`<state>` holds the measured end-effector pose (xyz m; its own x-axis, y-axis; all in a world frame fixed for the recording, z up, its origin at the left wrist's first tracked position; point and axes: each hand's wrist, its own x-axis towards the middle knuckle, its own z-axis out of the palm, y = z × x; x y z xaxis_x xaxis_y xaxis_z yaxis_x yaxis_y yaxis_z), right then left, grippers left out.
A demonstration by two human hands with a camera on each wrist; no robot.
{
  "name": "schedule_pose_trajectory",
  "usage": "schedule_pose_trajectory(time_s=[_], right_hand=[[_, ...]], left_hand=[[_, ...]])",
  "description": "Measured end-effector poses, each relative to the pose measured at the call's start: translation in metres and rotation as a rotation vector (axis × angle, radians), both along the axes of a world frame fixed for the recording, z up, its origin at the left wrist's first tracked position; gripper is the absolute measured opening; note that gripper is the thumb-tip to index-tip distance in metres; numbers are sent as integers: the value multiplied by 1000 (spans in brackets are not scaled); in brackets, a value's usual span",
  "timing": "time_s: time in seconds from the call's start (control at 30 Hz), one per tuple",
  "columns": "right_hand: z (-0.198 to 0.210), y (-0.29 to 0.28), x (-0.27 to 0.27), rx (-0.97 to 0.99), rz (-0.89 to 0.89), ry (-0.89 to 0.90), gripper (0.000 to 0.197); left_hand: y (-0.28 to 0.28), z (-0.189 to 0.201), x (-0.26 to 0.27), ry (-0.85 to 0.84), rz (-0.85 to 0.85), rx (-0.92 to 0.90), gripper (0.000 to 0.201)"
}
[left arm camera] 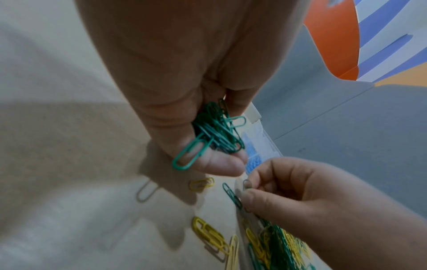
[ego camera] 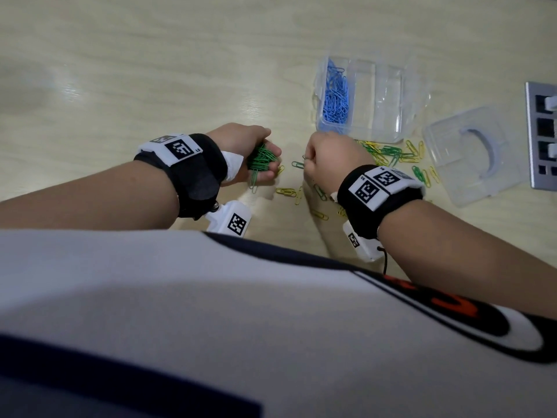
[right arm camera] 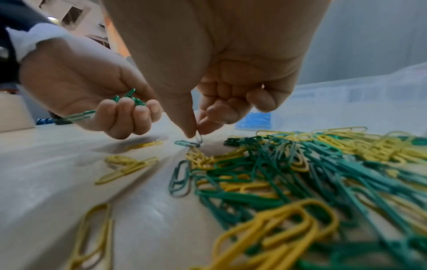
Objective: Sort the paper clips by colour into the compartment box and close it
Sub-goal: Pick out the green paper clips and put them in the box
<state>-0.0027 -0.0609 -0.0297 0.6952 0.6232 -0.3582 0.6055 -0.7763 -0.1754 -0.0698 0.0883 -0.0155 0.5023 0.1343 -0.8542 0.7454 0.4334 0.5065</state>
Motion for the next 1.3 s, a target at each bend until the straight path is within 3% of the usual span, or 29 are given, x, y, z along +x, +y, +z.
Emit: schedule_pose_trajectory(time_s=[0.4,0.6,0.73,0.87,0.93,1.07,1.3], right_hand=[[3,5,-3,-157,80,71,21],[30,10,-10,240,52,167,9],[31,12,-11,239,85,165,9],[30,-5,-3,335,-30,165,9],[28,-16,3,243,-58,118,8],[20,-31,2,-127,71,129,12],[7,-28,-15,-177,137,-7,19]], left_hand=[[-4,2,-1,22,-39,42,42],[-8,0,0,13,-53,83,38],[-15,1,2,-16,-13,46,24],[-22,0,4,-1,-69,-9,36],[-24,-1,5,11,-74,-26,43],[-27,-1,6,16,-62,-26,44],[-29,-2,7,23,-64,-31,45]])
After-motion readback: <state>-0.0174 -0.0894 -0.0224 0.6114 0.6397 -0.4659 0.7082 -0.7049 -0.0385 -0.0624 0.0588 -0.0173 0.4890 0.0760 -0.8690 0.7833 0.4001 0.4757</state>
